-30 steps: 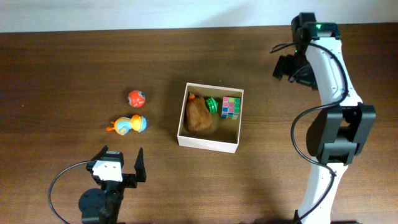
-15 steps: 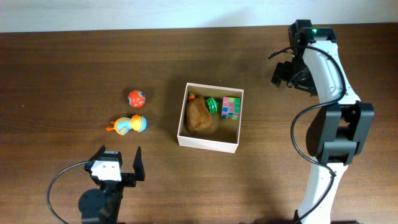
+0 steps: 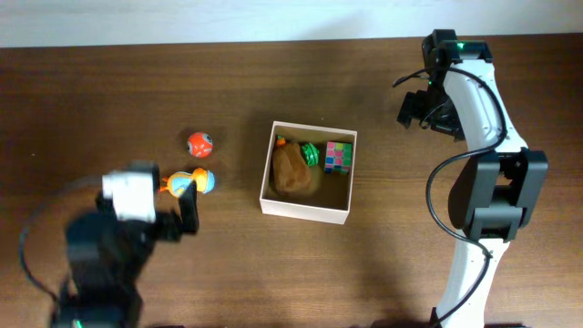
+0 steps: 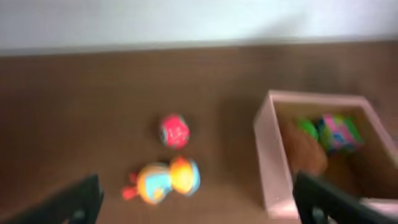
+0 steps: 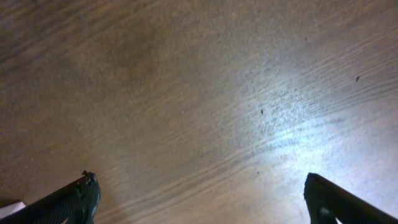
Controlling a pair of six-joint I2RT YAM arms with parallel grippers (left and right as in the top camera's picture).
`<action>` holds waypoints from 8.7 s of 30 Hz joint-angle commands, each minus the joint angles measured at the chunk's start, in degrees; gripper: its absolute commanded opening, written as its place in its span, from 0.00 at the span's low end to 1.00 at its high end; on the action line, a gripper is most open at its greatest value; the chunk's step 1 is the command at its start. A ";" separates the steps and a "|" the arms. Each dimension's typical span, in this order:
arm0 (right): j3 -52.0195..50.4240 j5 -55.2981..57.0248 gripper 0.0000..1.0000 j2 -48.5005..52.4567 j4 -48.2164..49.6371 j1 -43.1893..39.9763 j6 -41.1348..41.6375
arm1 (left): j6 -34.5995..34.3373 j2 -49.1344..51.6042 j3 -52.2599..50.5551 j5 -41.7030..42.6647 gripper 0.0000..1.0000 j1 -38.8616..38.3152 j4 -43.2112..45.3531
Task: Pack container
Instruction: 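Move the left gripper over the orange-and-blue duck toy, then lower the left gripper and close it on the duck toy, then carry the duck toy right and lower it into the box, then open the left gripper and move it left over the red ball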
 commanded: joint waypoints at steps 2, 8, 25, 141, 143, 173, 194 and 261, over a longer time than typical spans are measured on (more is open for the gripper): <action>-0.11 0.24 0.99 -0.17 0.11 0.15 0.42 | 0.87 18.86 17.38 8.72 0.99 0.39 -12.04; -0.11 0.24 0.99 -0.17 0.11 0.15 0.42 | 0.63 36.17 29.68 13.60 0.99 0.39 -25.46; -0.11 0.24 0.99 -0.17 0.11 0.15 0.42 | -17.51 53.53 29.70 -4.59 0.99 0.22 -28.83; -0.11 0.24 0.99 -0.17 0.11 0.15 0.42 | -12.46 72.67 68.76 -10.47 0.18 -35.56 -46.12; -0.11 0.24 0.99 -0.17 0.11 0.15 0.42 | -15.10 72.67 68.76 -10.47 0.18 -37.13 -46.18; -0.11 0.24 0.99 -0.17 0.11 0.15 0.42 | -25.49 72.70 53.96 -17.99 0.17 -41.79 -40.19; -0.11 0.24 0.99 -0.17 0.11 0.15 0.42 | -25.53 72.70 52.46 -22.05 0.19 -44.68 -39.93; -0.11 0.26 0.99 -0.17 0.11 0.15 0.42 | -29.55 90.40 73.05 -19.91 0.98 -10.40 -32.94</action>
